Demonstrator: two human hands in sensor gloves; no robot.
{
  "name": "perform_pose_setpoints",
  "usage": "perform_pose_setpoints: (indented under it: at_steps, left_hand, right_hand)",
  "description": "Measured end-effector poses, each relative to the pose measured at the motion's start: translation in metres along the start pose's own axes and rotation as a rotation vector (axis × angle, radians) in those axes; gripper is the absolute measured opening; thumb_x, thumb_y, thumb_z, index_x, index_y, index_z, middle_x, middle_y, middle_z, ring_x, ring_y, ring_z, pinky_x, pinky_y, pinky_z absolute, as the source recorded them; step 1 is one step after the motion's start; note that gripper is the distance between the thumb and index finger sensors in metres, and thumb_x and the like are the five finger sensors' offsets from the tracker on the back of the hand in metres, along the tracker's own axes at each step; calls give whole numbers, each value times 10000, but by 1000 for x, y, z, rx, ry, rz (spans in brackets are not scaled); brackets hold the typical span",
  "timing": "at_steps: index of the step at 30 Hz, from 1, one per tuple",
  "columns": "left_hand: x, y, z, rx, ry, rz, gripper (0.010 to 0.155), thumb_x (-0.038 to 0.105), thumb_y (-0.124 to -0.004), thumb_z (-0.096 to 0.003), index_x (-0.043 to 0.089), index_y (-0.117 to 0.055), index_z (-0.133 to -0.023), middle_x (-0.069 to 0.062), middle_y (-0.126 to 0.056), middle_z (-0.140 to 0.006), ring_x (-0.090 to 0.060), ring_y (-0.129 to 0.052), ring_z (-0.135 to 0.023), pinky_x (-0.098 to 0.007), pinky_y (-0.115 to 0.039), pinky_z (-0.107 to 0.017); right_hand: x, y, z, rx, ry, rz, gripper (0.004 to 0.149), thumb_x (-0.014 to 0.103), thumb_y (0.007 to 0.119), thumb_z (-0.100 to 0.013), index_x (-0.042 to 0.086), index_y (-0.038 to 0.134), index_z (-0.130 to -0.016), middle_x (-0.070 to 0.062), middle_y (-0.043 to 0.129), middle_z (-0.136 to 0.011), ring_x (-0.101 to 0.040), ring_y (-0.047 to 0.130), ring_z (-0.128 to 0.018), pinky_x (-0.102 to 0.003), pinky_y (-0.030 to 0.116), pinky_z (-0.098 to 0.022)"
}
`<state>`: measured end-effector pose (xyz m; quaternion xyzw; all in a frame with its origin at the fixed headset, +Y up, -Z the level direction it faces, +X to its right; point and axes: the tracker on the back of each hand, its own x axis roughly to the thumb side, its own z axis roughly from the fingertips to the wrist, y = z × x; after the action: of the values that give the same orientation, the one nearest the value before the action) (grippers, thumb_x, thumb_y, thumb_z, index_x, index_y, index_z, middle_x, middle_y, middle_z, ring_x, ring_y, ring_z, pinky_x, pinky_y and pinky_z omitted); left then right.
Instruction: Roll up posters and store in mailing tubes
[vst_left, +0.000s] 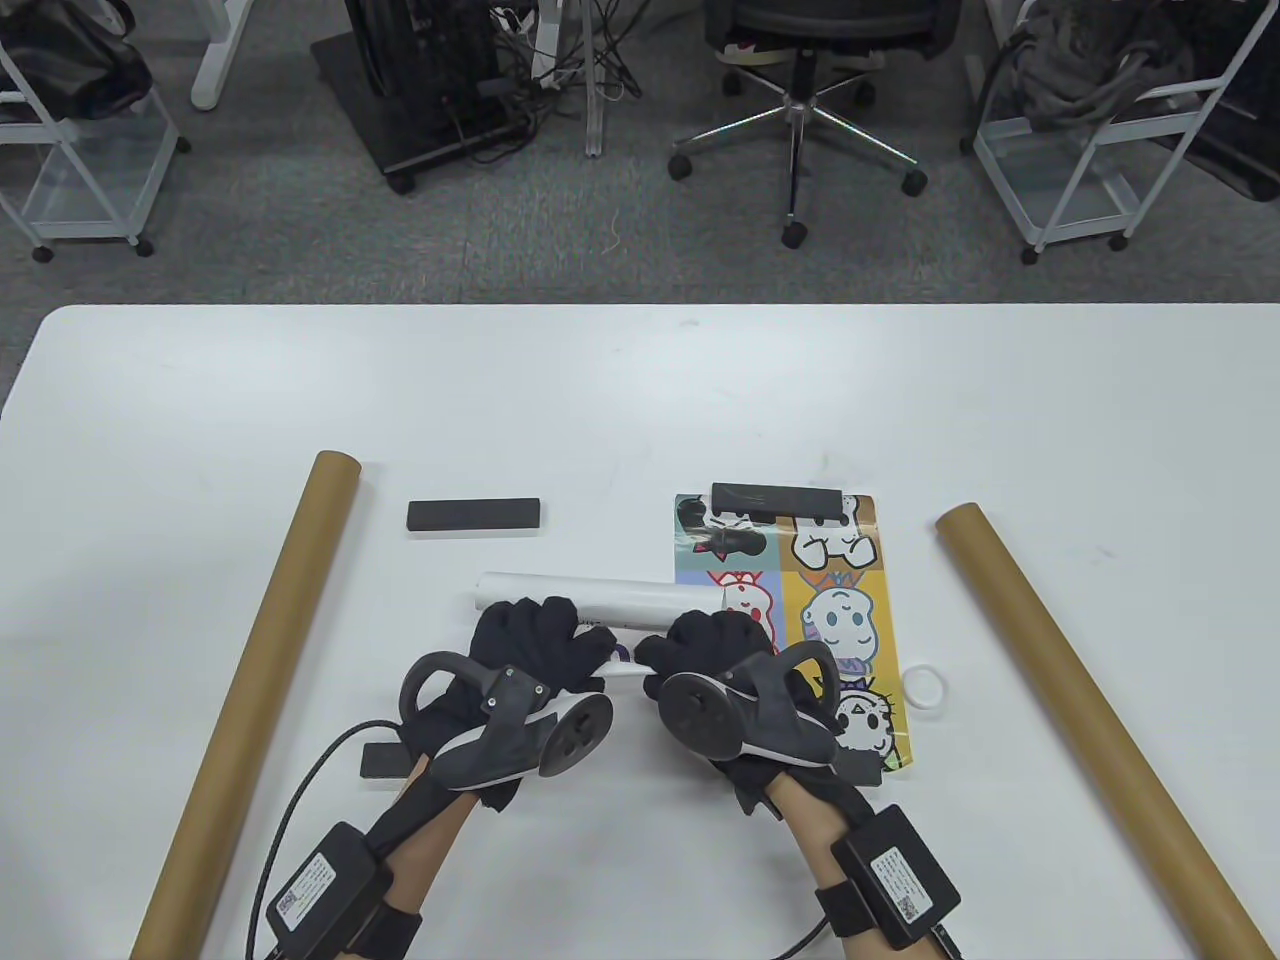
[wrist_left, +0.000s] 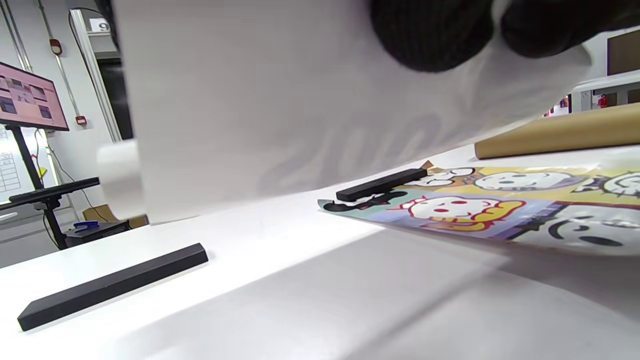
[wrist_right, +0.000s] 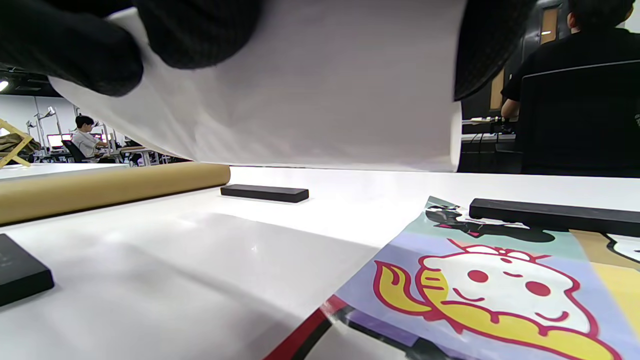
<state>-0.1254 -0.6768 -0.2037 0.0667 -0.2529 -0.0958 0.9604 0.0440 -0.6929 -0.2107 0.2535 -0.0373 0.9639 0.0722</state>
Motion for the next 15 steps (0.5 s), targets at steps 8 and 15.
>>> perform_pose_setpoints:
  at_steps: [8,15]
  left_hand:
    - [-6,2,2,81,0,113,586,449,-686,-505,389,-595,-1080,103,-944,-814,-156,-991,-585,-442,-818,-710]
    - [-8,0,1,62,22,87,429,452,-674,-510,377,-804,-911,74,-915,-890,-184,-975,-681,-482,-770,-738]
  right_hand:
    - [-6,-1,-1,6,11,-48,495,348,667,-468,191,724,-934,-55,825,-732,-271,883,-532,-556,822,-540]
    - [-5,-4,-2,-55,1,-42,512,361,754,-422,206,721,-909,-9,890,-695,-254,934,-533,-529,840,-554]
